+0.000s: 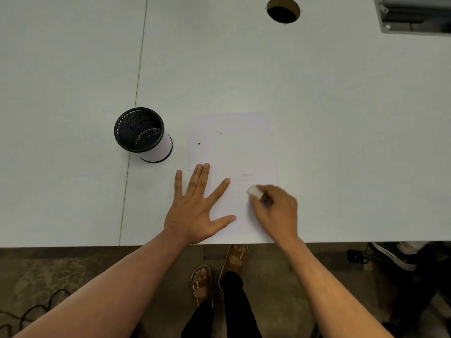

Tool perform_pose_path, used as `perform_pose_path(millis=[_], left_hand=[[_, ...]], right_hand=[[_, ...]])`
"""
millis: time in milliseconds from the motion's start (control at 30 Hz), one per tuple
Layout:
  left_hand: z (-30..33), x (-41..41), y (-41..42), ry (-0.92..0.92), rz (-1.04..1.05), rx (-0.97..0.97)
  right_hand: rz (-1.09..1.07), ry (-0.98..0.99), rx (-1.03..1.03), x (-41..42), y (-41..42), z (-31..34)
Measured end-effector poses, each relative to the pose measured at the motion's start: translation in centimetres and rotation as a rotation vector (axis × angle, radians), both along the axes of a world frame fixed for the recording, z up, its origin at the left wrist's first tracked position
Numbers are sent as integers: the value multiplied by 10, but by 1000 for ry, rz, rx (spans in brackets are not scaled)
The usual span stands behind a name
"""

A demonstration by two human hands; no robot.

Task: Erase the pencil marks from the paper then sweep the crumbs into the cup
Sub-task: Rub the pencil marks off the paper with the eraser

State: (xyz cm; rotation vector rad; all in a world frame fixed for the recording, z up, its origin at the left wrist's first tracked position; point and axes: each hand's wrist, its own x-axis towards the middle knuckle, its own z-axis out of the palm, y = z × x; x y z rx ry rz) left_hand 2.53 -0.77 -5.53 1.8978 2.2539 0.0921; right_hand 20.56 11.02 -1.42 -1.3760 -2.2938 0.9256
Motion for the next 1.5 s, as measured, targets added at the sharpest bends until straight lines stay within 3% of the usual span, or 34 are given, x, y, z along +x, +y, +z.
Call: perform_pose_path(millis=[133,300,567,767,967,1167,1333,1500], left_hand=[[1,0,-1,-2,0,-14],[0,0,0,-8,-4,0],[1,0,-1,-1,-7,4],[1,0,-1,-6,-9,0],[1,-1,-1,-1,-10,-12],[1,0,0,-9,-13,-7],[2,0,-1,-2,-11,-15],[1,0,-1,0,-17,-6]], right_hand=[[-118,-3,35,-5,24,0],[58,-18,-54,1,-11,0],[-74,11,25,-2,22,-2],[67,-5,-44,11,1,-1],[-95,46,21,0,28,-1],[43,27,-60,15,-1,2],[-119,66,21,4,37,2],[126,44,-89,-2,-1,3]])
